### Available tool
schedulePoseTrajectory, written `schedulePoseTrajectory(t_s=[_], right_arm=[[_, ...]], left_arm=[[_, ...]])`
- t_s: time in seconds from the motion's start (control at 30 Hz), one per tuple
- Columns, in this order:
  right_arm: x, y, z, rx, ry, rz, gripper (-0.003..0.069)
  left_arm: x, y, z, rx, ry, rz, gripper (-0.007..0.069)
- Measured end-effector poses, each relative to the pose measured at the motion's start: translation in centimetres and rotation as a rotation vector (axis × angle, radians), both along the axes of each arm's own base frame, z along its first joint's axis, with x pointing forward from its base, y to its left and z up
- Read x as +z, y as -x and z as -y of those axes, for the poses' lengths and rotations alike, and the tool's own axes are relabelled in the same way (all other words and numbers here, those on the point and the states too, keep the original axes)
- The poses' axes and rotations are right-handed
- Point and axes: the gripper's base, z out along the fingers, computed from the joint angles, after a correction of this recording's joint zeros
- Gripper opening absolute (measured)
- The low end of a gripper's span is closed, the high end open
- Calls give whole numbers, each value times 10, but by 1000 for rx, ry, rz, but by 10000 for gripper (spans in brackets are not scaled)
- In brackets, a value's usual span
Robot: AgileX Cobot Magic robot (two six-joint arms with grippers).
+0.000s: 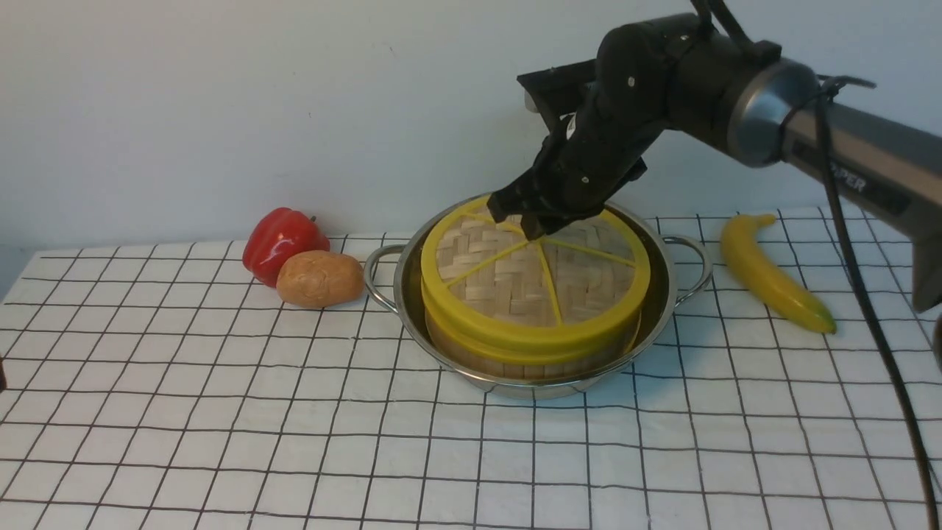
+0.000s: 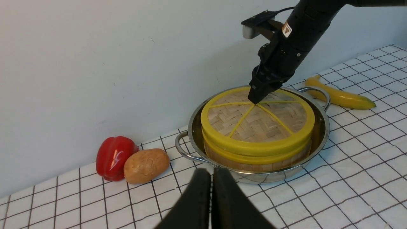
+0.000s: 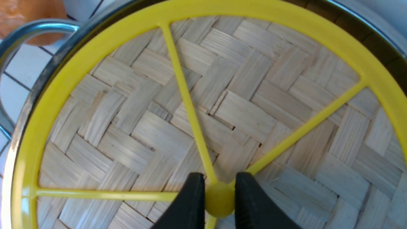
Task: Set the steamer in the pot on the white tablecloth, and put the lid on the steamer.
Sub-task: 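Place the bamboo steamer lid onto the steamer basket in the pot with the right gripper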
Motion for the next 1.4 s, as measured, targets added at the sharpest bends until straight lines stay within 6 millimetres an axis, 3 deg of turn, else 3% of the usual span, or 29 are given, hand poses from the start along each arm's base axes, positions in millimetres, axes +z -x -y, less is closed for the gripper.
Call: schedulePoseTrajectory(t_s=[1.27, 1.4], right_arm=[[-2, 3, -6, 30, -14, -27, 134], [-2, 5, -6, 31, -13, -43, 184]], left_arm=[[0, 0, 0, 0, 0, 0, 1], [0, 0, 0, 0, 0, 0, 1]])
